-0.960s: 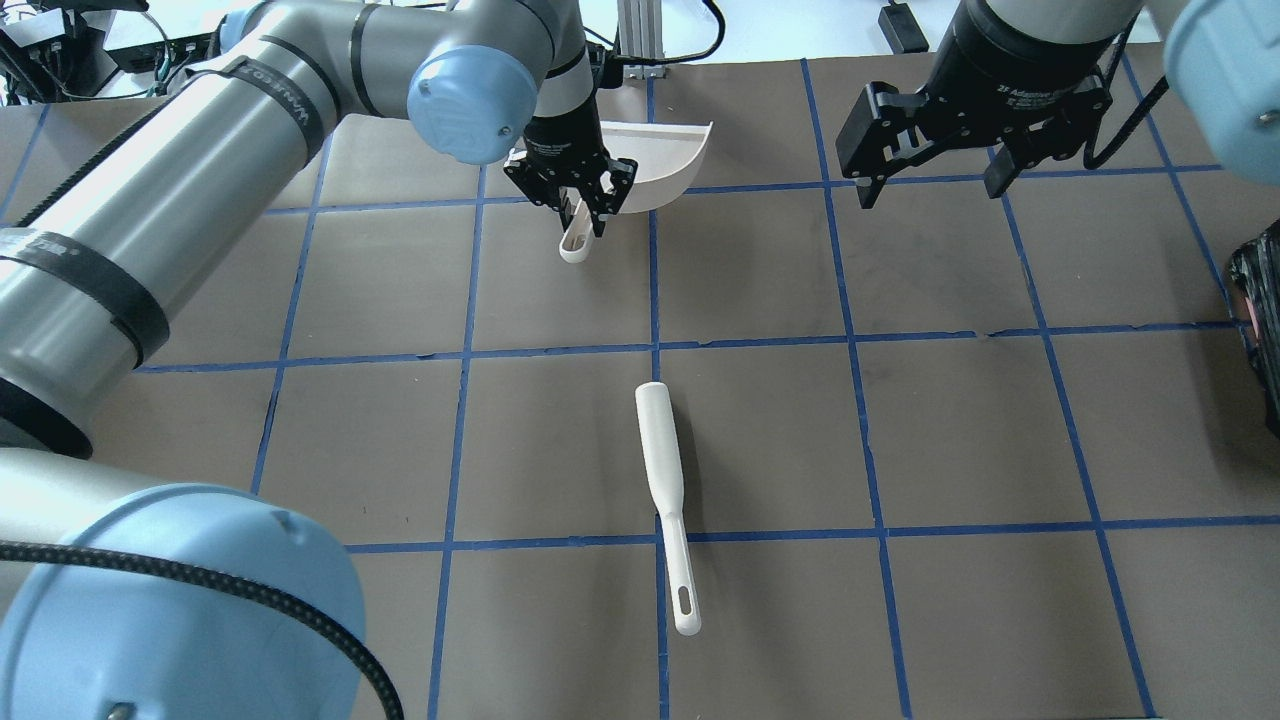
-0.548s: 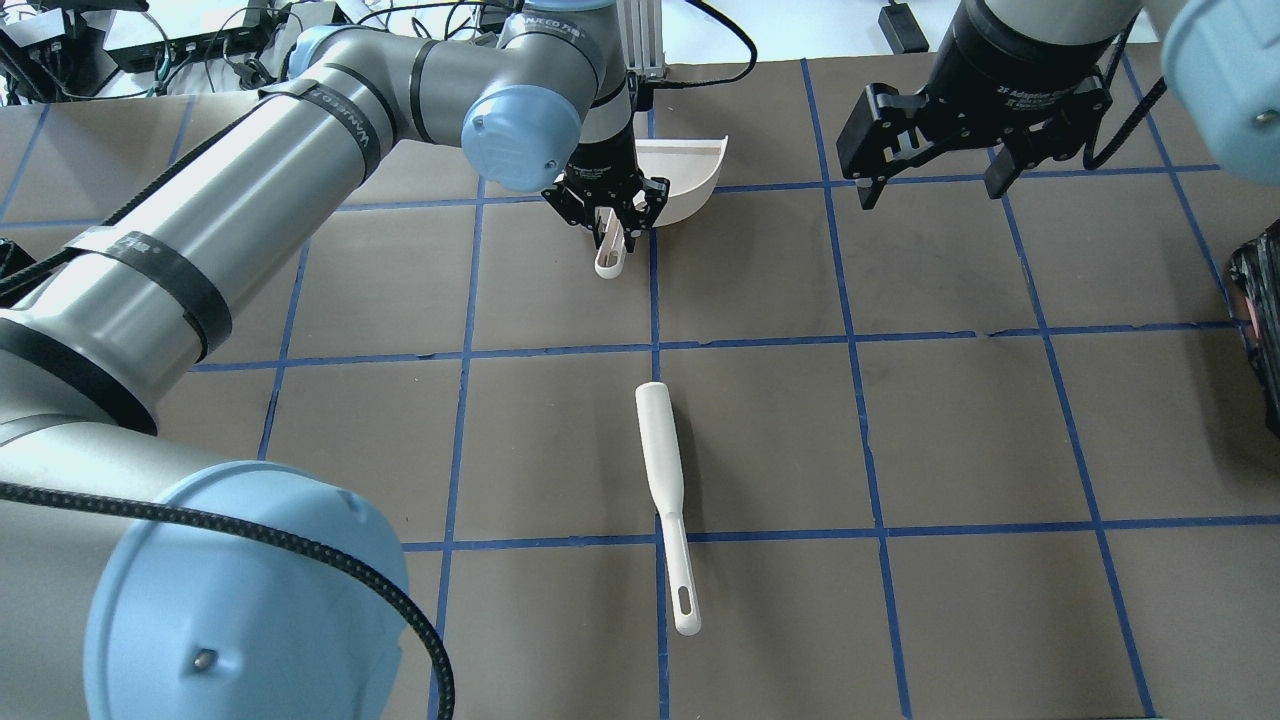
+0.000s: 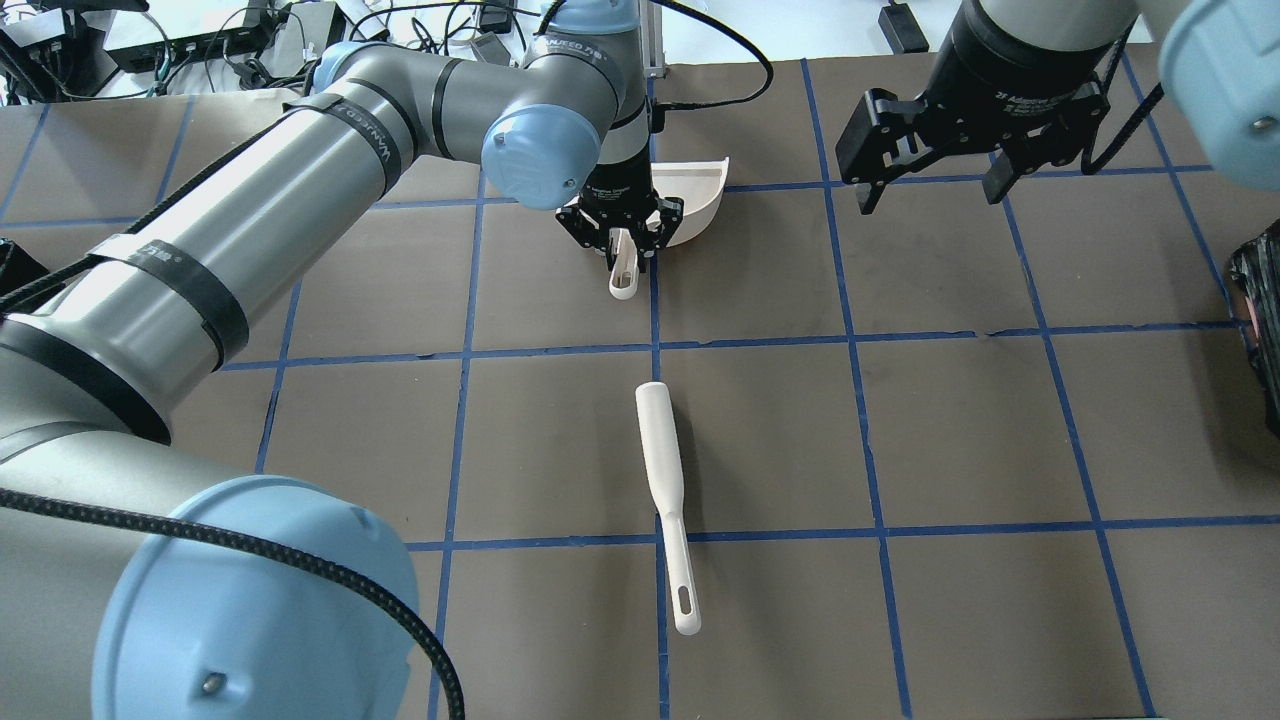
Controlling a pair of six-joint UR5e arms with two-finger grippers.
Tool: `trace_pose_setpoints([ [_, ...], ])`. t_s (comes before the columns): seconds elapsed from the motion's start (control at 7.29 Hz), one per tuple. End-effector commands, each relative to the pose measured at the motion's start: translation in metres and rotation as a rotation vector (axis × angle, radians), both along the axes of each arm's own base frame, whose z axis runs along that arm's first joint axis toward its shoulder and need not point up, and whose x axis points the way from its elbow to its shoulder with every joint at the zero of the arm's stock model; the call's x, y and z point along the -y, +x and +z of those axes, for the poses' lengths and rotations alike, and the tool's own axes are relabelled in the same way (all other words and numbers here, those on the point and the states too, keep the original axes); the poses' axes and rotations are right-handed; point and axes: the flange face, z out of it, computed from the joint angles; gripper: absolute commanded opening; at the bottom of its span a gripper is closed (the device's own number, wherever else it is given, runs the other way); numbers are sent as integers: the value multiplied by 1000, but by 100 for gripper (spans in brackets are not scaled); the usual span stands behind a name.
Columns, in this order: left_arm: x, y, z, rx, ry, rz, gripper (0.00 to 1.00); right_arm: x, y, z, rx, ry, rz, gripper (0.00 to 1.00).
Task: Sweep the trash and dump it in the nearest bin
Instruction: 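Lower the dustpan onto the table beyond the brush with the left gripper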
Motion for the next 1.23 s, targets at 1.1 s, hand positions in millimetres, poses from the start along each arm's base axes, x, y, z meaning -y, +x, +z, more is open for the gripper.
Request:
trace_pose_setpoints([
  [1.1,-16,-22,-5,3,30,16,0,0,-3,-2,-18,5,3,100],
])
